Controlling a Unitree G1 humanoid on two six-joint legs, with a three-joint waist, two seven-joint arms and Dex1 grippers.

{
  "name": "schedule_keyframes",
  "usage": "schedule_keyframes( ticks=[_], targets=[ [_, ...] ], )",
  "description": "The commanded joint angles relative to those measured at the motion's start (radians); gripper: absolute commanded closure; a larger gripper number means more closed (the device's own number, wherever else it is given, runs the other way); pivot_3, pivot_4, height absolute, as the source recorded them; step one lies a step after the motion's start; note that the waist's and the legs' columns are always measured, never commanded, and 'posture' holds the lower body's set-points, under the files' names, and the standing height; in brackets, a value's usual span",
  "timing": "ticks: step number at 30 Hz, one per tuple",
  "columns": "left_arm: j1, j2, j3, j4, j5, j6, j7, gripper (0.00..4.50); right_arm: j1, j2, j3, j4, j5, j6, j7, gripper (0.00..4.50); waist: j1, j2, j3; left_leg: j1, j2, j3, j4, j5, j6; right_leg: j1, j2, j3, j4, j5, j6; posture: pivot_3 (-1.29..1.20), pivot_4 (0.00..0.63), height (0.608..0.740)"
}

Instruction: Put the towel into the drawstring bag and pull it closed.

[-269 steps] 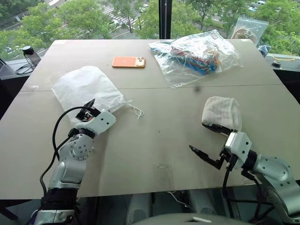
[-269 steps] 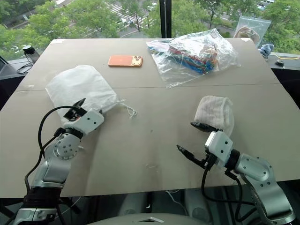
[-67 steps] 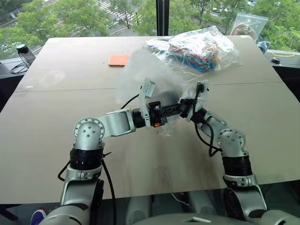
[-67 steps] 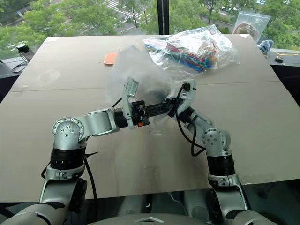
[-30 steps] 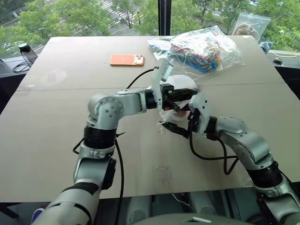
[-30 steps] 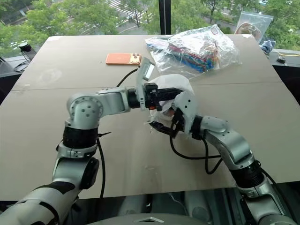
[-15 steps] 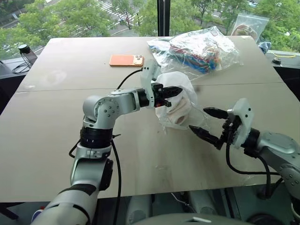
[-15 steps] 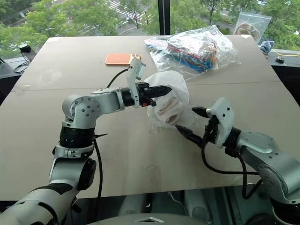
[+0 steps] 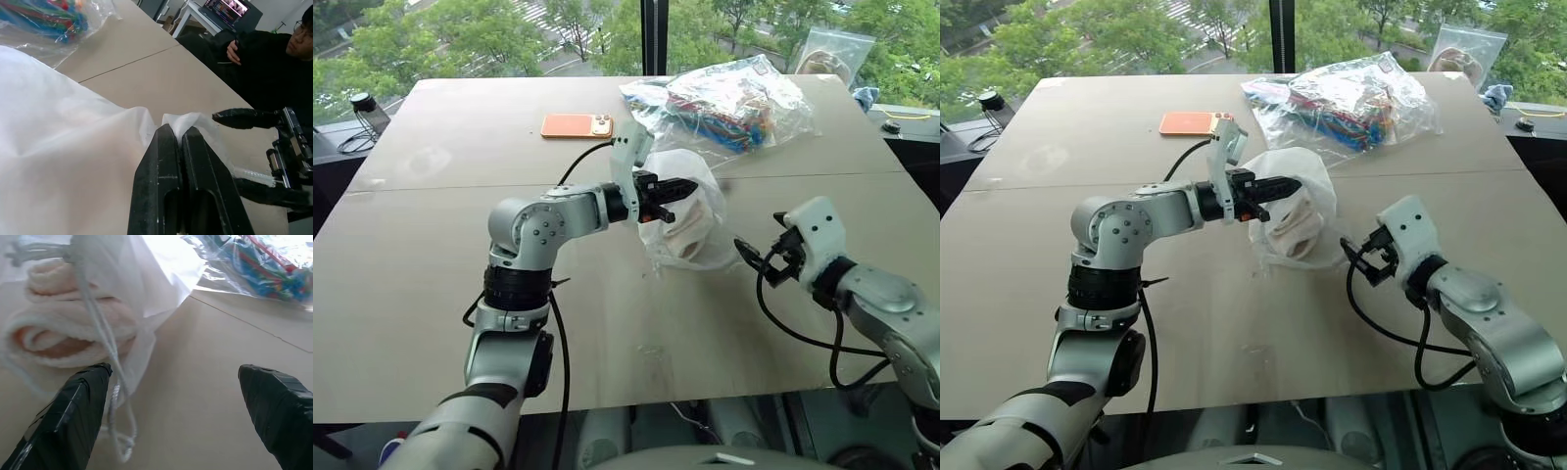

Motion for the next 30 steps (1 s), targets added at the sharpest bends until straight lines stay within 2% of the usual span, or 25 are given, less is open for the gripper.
schedule_keyframes(
  ticks=[1,7,11,16,21,30],
  targets=[
    [-0.015,-0.009,0.012,-0.046,0.006,-0.007,-0.001,4.50,-0.032,0.005,-0.011,-0.006,-0.040,0.015,-0.022,0.04,0.001,0.000,0.000,0.000,0.000,0.000,0.000,0.000,0.000,0.000,0.000,0.000,0.000,0.000,0.000,0.00,0.150,0.740],
    [-0.015,-0.028,0.023,-0.048,0.013,-0.006,0.010,4.50,-0.028,0.002,-0.063,-0.001,-0.062,0.030,-0.016,0.04,0.002,0.000,0.000,0.000,0.000,0.000,0.000,0.000,0.000,0.000,0.000,0.000,0.000,0.000,0.000,0.00,0.150,0.740],
    [-0.016,-0.037,0.029,-0.041,0.014,-0.006,0.014,4.50,0.009,-0.011,-0.108,-0.024,-0.029,0.027,0.041,0.04,0.004,0.000,0.000,0.000,0.000,0.000,0.000,0.000,0.000,0.000,0.000,0.000,0.000,0.000,0.000,0.00,0.150,0.740],
    [-0.022,-0.044,0.038,-0.028,0.019,-0.007,0.017,4.50,0.098,-0.051,-0.119,-0.047,-0.016,0.000,0.126,0.04,0.006,0.000,0.000,0.000,0.000,0.000,0.000,0.000,0.000,0.000,0.000,0.000,0.000,0.000,0.000,0.00,0.150,0.740],
    [-0.020,-0.048,0.044,-0.034,0.022,-0.001,0.018,4.50,0.126,-0.067,-0.112,0.007,-0.065,-0.047,0.139,0.04,0.004,0.000,0.000,0.000,0.000,0.001,0.000,0.000,0.000,0.000,0.000,0.001,0.000,0.000,0.000,0.00,0.150,0.740],
    [-0.017,-0.053,0.039,-0.045,0.030,0.003,0.015,4.50,0.036,0.044,-0.043,0.129,-0.165,-0.117,0.057,0.04,0.002,0.000,0.000,0.000,0.000,0.001,0.001,0.000,0.000,0.000,0.000,0.000,0.001,0.000,0.000,0.00,0.150,0.740]
  ],
)
